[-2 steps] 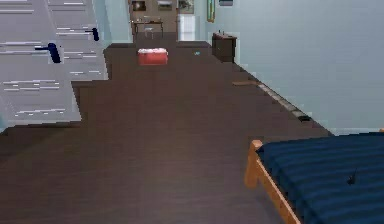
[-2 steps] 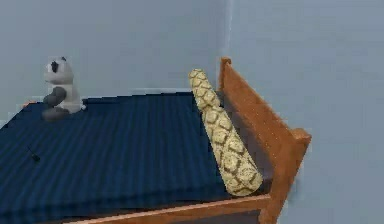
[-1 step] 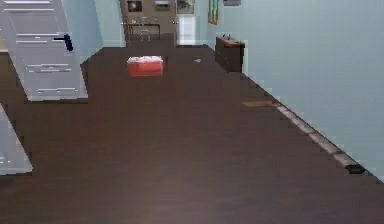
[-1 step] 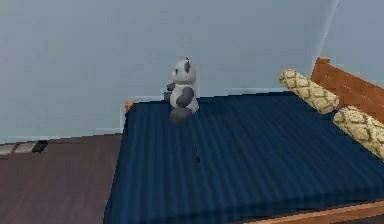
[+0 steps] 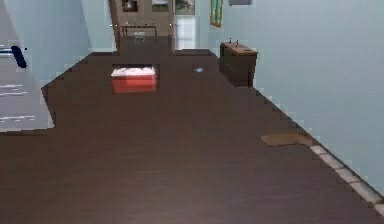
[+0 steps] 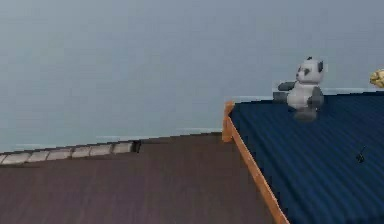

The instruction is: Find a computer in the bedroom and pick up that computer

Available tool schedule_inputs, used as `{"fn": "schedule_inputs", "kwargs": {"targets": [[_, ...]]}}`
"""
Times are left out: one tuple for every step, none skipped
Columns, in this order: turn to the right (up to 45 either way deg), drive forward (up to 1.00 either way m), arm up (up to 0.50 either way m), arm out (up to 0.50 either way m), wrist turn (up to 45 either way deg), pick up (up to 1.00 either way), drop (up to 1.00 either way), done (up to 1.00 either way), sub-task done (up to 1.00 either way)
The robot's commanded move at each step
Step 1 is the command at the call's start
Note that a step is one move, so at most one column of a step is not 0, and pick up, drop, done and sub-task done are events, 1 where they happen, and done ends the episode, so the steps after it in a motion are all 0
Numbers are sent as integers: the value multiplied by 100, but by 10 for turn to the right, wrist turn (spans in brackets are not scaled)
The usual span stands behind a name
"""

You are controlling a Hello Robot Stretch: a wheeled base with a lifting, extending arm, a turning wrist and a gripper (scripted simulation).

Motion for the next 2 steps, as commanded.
{"fn": "schedule_inputs", "kwargs": {"targets": [[0,100,0,0,0,0,0,0,0],[-30,0,0,0,0,0,0,0,0]]}}
